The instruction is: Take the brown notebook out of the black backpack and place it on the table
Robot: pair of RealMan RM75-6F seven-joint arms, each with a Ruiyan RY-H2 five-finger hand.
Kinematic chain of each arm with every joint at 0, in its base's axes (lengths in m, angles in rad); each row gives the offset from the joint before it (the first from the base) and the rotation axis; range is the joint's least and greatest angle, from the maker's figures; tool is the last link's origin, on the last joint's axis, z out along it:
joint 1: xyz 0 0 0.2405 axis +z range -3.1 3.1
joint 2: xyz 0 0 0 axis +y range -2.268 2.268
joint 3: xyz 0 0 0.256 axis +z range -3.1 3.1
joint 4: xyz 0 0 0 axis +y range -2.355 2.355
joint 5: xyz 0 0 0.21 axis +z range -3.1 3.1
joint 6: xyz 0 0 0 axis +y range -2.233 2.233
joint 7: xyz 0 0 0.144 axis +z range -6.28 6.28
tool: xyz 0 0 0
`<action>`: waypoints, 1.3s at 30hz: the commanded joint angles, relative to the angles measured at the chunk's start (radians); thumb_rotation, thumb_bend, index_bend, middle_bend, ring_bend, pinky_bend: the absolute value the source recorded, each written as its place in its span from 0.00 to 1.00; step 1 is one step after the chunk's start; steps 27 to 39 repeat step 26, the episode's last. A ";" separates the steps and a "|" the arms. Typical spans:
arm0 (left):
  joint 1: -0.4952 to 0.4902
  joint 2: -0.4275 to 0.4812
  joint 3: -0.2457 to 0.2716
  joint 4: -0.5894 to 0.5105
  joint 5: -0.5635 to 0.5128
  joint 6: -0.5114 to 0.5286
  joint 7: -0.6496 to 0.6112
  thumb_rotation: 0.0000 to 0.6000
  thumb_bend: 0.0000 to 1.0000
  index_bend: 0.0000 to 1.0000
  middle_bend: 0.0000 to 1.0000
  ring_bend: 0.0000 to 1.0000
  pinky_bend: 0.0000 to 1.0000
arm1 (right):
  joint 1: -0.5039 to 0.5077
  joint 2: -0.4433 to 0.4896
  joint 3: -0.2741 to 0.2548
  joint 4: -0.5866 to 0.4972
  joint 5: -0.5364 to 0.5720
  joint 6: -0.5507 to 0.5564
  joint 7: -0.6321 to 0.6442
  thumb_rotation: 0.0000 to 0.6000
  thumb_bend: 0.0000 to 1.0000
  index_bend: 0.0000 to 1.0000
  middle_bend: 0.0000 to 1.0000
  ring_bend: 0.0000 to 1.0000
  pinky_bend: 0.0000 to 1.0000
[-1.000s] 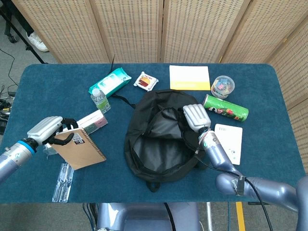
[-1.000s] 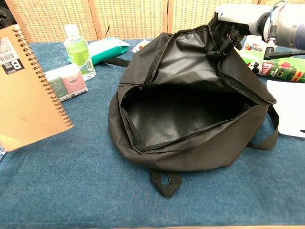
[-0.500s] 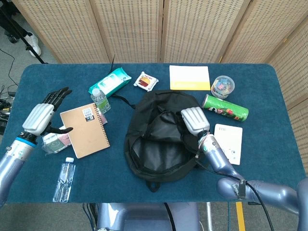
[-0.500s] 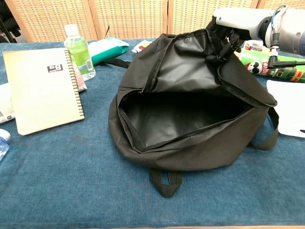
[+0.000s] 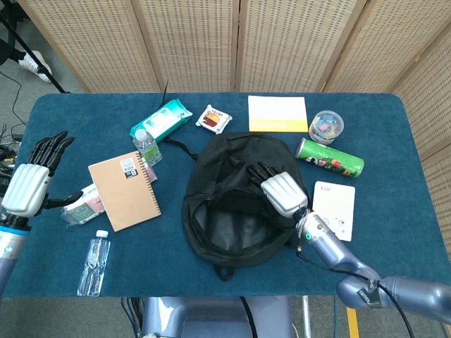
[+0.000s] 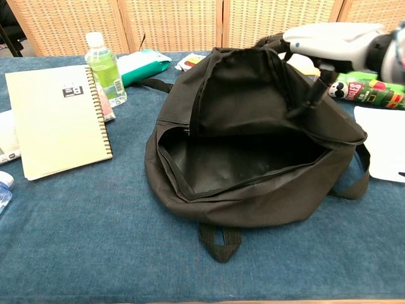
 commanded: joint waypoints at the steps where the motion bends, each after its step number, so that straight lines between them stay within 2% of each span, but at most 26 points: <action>1: 0.058 -0.006 0.021 -0.032 -0.013 0.051 0.050 1.00 0.18 0.00 0.00 0.00 0.00 | -0.047 0.085 -0.094 -0.023 -0.263 0.050 0.093 1.00 0.00 0.19 0.01 0.00 0.12; 3: 0.088 -0.014 0.028 -0.037 -0.014 0.076 0.052 1.00 0.18 0.00 0.00 0.00 0.00 | -0.065 0.100 -0.126 0.023 -0.394 0.115 0.133 1.00 0.00 0.19 0.01 0.00 0.12; 4: 0.124 -0.017 0.042 -0.042 -0.029 0.098 0.046 1.00 0.18 0.00 0.00 0.00 0.00 | -0.077 0.127 -0.156 0.089 -0.524 0.196 0.087 1.00 0.00 0.19 0.01 0.00 0.12; 6: 0.155 -0.022 0.053 -0.051 -0.033 0.115 0.046 1.00 0.18 0.00 0.00 0.00 0.00 | -0.097 0.134 -0.185 0.203 -0.658 0.307 0.089 1.00 0.00 0.19 0.01 0.00 0.12; 10: 0.197 -0.009 0.080 -0.080 -0.042 0.106 0.037 1.00 0.18 0.00 0.00 0.00 0.00 | -0.140 0.137 -0.204 0.326 -0.726 0.417 0.115 1.00 0.00 0.19 0.00 0.00 0.12; 12: 0.216 -0.009 0.088 -0.085 -0.041 0.113 0.048 1.00 0.18 0.00 0.00 0.00 0.00 | -0.172 0.139 -0.206 0.369 -0.721 0.461 0.133 1.00 0.00 0.19 0.00 0.00 0.12; 16: 0.258 -0.031 0.109 -0.073 -0.009 0.147 0.070 1.00 0.18 0.00 0.00 0.00 0.00 | -0.275 0.131 -0.192 0.442 -0.629 0.551 0.221 1.00 0.00 0.18 0.00 0.00 0.10; 17: 0.270 -0.041 0.112 -0.065 0.000 0.159 0.083 1.00 0.18 0.00 0.00 0.00 0.00 | -0.320 0.127 -0.181 0.450 -0.574 0.576 0.253 1.00 0.00 0.17 0.00 0.00 0.10; 26: 0.307 -0.086 0.116 -0.031 0.050 0.182 0.115 1.00 0.19 0.00 0.00 0.00 0.00 | -0.494 0.101 -0.144 0.449 -0.401 0.642 0.339 1.00 0.00 0.10 0.00 0.00 0.04; 39: 0.307 -0.086 0.116 -0.031 0.050 0.182 0.115 1.00 0.19 0.00 0.00 0.00 0.00 | -0.494 0.101 -0.144 0.449 -0.401 0.642 0.339 1.00 0.00 0.10 0.00 0.00 0.04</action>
